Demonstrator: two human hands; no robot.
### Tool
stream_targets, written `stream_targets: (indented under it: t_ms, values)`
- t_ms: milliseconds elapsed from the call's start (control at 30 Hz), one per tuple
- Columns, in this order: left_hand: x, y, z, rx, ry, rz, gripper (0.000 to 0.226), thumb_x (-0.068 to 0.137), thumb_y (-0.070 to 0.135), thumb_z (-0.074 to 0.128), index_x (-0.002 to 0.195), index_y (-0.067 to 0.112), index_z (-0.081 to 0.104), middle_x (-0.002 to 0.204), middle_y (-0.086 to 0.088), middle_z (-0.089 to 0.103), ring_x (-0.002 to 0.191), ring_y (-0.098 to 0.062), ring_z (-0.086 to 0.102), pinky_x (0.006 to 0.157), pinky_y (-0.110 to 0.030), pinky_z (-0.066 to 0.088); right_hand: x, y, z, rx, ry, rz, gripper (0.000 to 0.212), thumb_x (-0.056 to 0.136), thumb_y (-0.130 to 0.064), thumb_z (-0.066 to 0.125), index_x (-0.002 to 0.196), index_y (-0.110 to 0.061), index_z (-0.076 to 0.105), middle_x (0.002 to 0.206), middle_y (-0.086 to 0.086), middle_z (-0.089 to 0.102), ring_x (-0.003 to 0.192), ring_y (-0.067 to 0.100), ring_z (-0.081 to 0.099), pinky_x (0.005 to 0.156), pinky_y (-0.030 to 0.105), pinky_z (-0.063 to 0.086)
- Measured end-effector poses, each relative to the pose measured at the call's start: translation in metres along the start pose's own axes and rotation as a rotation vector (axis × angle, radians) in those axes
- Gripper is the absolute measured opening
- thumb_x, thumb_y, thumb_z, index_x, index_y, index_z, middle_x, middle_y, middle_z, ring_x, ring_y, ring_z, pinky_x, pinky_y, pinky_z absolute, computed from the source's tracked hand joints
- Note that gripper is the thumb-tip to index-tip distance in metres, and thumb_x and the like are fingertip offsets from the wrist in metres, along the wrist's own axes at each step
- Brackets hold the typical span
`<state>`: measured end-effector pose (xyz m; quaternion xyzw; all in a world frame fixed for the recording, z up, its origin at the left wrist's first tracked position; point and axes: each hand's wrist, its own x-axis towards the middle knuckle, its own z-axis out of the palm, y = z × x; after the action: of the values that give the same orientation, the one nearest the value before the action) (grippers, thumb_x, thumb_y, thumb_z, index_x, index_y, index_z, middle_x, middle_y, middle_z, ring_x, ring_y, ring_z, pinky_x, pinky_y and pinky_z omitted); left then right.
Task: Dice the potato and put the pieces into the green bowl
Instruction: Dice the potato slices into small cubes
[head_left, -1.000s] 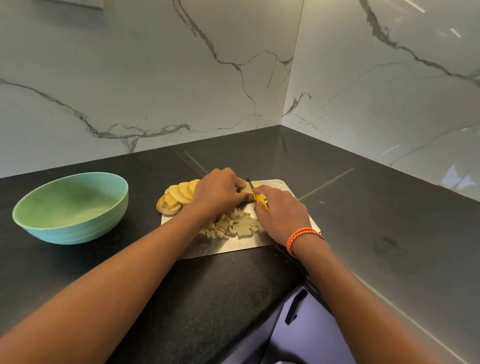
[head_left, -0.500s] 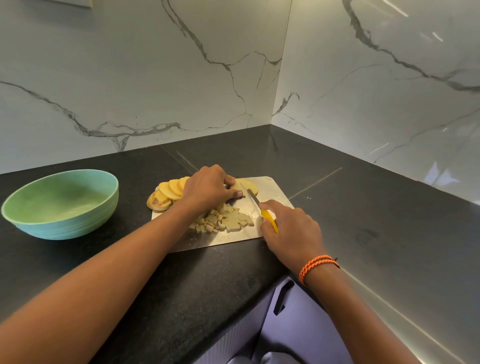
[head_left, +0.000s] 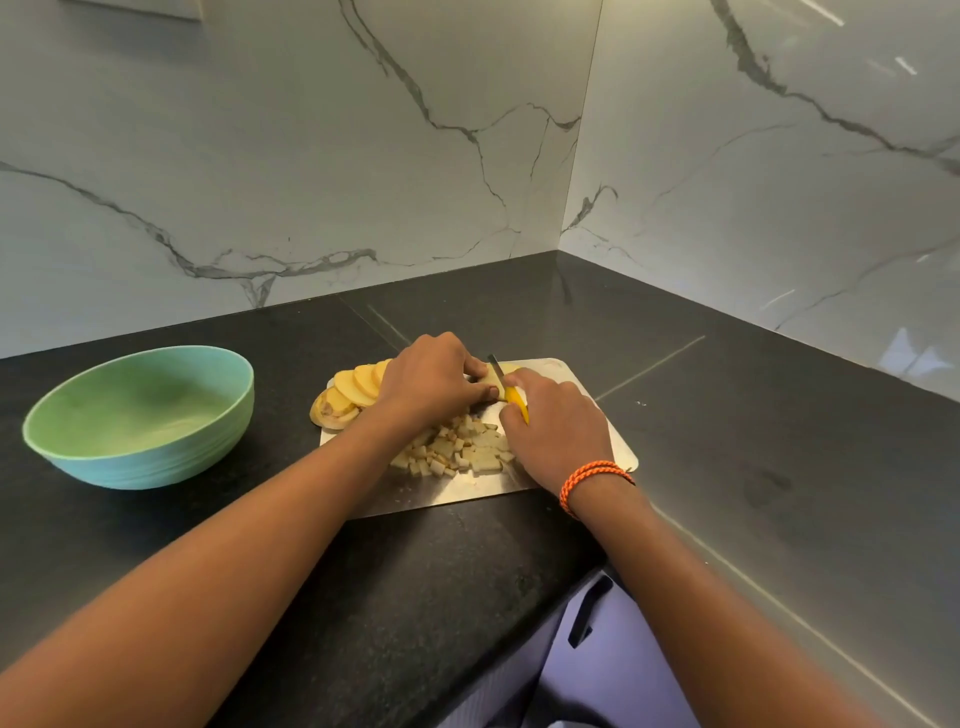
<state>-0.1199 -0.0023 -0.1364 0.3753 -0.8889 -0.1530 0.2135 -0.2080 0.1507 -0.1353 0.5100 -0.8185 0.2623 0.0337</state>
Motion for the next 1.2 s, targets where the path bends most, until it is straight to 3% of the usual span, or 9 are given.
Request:
stream_targets:
  t_ms: [200,367,600,767,933,1033,1200]
  values:
    - [0.002,0.000,0.001,0.023,0.011,0.000,0.034,0.087,0.053,0.081,0.114,0.033,0.081,0.100,0.016,0.079,0.067,-0.006,0.062,0.059,-0.026,0.050,0.006,0.001,0.006,-0.020,0.035,-0.028,0.042,0.099,-0.034,0.047,0.139,-0.031,0.056,0.108,0.007,0.070,0.096,0.028,0.063,0.082,0.042,0.054]
    - [0.001,0.001,0.001,0.026,0.011,-0.001,0.031,0.087,0.053,0.081,0.108,0.031,0.083,0.101,0.016,0.080,0.074,-0.006,0.065,0.068,-0.032,0.060,0.005,-0.001,0.005,-0.097,-0.009,-0.062,0.039,0.102,-0.032,0.046,0.139,-0.027,0.056,0.111,0.008,0.067,0.098,0.027,0.061,0.073,0.035,0.040]
    - [0.003,0.003,0.001,0.037,-0.001,-0.024,0.037,0.087,0.051,0.082,0.115,0.027,0.082,0.113,0.015,0.078,0.084,-0.008,0.067,0.070,-0.030,0.058,-0.020,0.002,-0.007,-0.074,-0.059,-0.049,0.039,0.101,-0.035,0.046,0.139,-0.031,0.054,0.110,0.007,0.066,0.099,0.028,0.061,0.081,0.041,0.052]
    - [0.000,0.006,0.000,0.030,-0.010,-0.033,0.035,0.088,0.048,0.082,0.116,0.027,0.081,0.114,0.012,0.078,0.077,-0.008,0.065,0.070,-0.031,0.059,-0.044,0.009,-0.019,-0.064,-0.074,-0.046,0.042,0.100,-0.037,0.047,0.143,-0.035,0.051,0.103,0.003,0.068,0.093,0.024,0.062,0.080,0.040,0.053]
    - [-0.004,0.007,0.000,0.017,-0.010,-0.034,0.037,0.088,0.048,0.082,0.118,0.026,0.080,0.112,0.010,0.079,0.074,-0.009,0.064,0.061,-0.025,0.049,-0.054,0.014,-0.025,-0.087,-0.046,-0.004,0.041,0.101,-0.036,0.047,0.142,-0.033,0.051,0.094,0.001,0.065,0.081,0.020,0.057,0.072,0.035,0.050]
    - [-0.007,0.008,0.001,-0.001,0.004,-0.030,0.032,0.089,0.046,0.081,0.114,0.026,0.081,0.101,0.010,0.080,0.068,-0.009,0.063,0.056,-0.022,0.042,-0.053,0.018,-0.029,-0.085,-0.033,0.039,0.041,0.101,-0.034,0.048,0.142,-0.033,0.052,0.090,-0.001,0.056,0.080,0.019,0.050,0.073,0.036,0.048]
    - [-0.004,0.006,0.001,-0.045,0.021,-0.046,0.030,0.088,0.044,0.083,0.111,0.025,0.082,0.102,0.008,0.080,0.073,-0.010,0.066,0.063,-0.025,0.055,-0.035,0.014,-0.024,0.047,0.015,0.031,0.043,0.099,-0.032,0.050,0.141,-0.035,0.055,0.089,-0.003,0.062,0.082,0.020,0.056,0.072,0.036,0.048]
